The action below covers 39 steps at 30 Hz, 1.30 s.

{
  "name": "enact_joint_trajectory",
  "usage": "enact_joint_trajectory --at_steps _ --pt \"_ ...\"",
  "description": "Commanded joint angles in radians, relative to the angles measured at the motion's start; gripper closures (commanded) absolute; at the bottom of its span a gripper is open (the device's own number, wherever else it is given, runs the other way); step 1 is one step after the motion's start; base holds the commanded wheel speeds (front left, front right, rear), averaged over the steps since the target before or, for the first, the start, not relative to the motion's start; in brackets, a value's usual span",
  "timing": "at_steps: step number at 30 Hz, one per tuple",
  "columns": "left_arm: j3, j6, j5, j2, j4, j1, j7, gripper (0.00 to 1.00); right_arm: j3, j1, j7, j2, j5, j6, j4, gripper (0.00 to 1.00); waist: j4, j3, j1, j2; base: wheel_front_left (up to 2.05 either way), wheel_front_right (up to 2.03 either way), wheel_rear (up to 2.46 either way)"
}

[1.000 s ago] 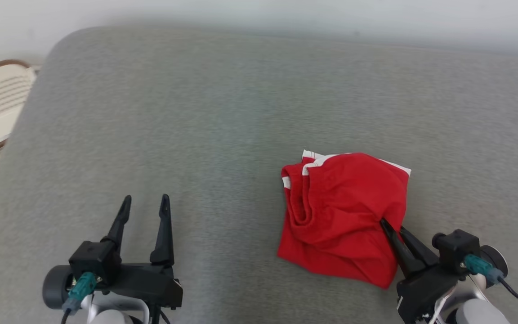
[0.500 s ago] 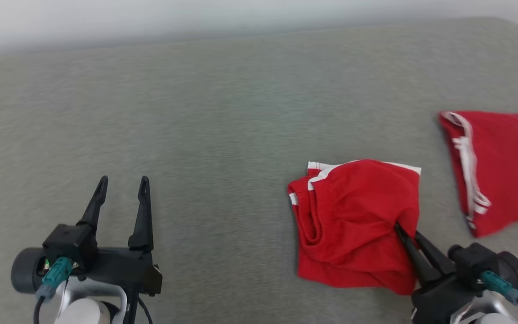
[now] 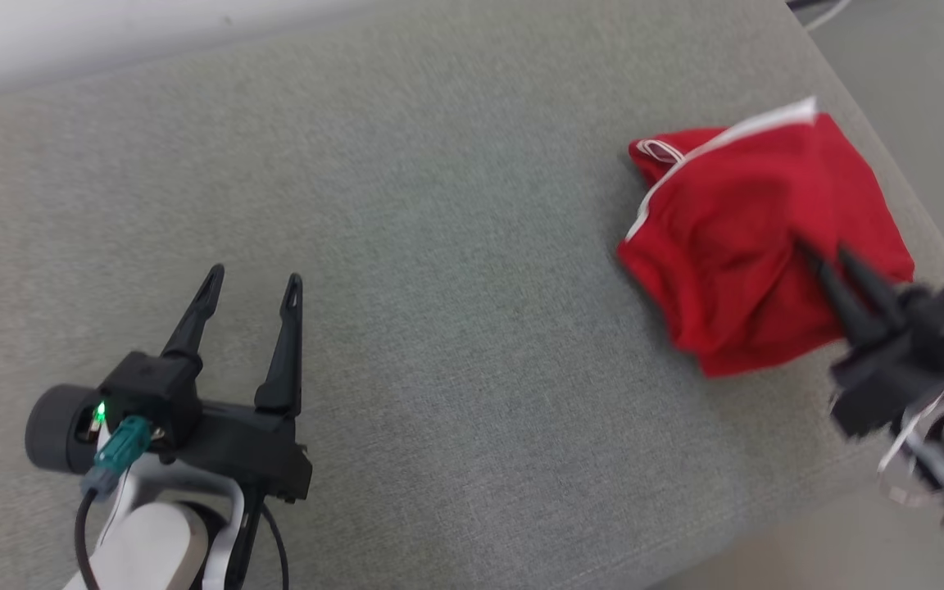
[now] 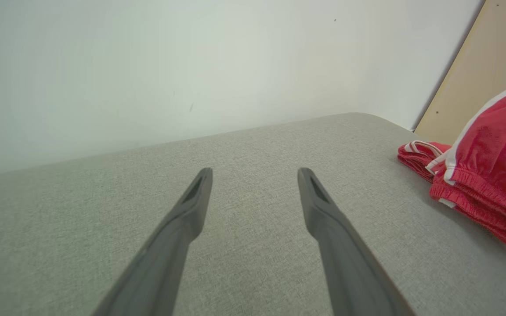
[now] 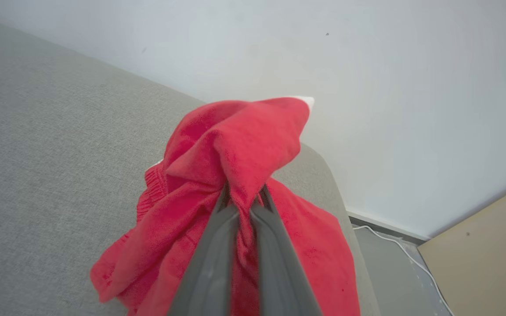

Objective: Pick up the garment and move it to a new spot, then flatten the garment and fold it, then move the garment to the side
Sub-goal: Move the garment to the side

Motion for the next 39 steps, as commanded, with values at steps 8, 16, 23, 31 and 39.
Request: enact_joint_trajectory --at_steps 8,16,23,31,39 --pt "-0.03 -0.022 0.037 -0.001 -0.014 -0.087 0.028 0.0 0.136 -0.301 -0.062 -0.11 0.082 -0.002 0.221 1.0 -0.024 0.132 0.0 -0.0001 0.0 0.0 0.0" --pt "-0.042 -0.025 0.054 -0.001 -0.025 -0.129 0.039 0.0 0.213 -0.438 -0.075 -0.1 0.15 -0.002 0.507 0.29 0.003 0.19 0.0 -0.0001 0.0 0.0 0.0" --pt "-0.037 -0.018 0.053 0.005 -0.026 -0.138 0.038 0.0 0.214 -0.467 -0.074 -0.045 0.243 -0.002 0.681 0.0 0.005 0.198 0.0 -0.0001 0.0 0.0 0.0" --pt "-0.033 -0.019 0.034 0.005 -0.008 -0.118 0.019 0.0 0.199 -0.421 -0.075 -0.025 0.353 -0.002 0.686 0.0 0.001 0.16 0.0 -0.0001 0.0 0.0 0.0" --pt "-0.024 -0.008 -0.001 -0.005 0.019 -0.057 -0.019 0.0 0.04 -0.239 -0.075 -0.07 0.38 -0.002 0.453 0.0 0.027 0.057 0.0 -0.0001 0.0 0.0 0.0"
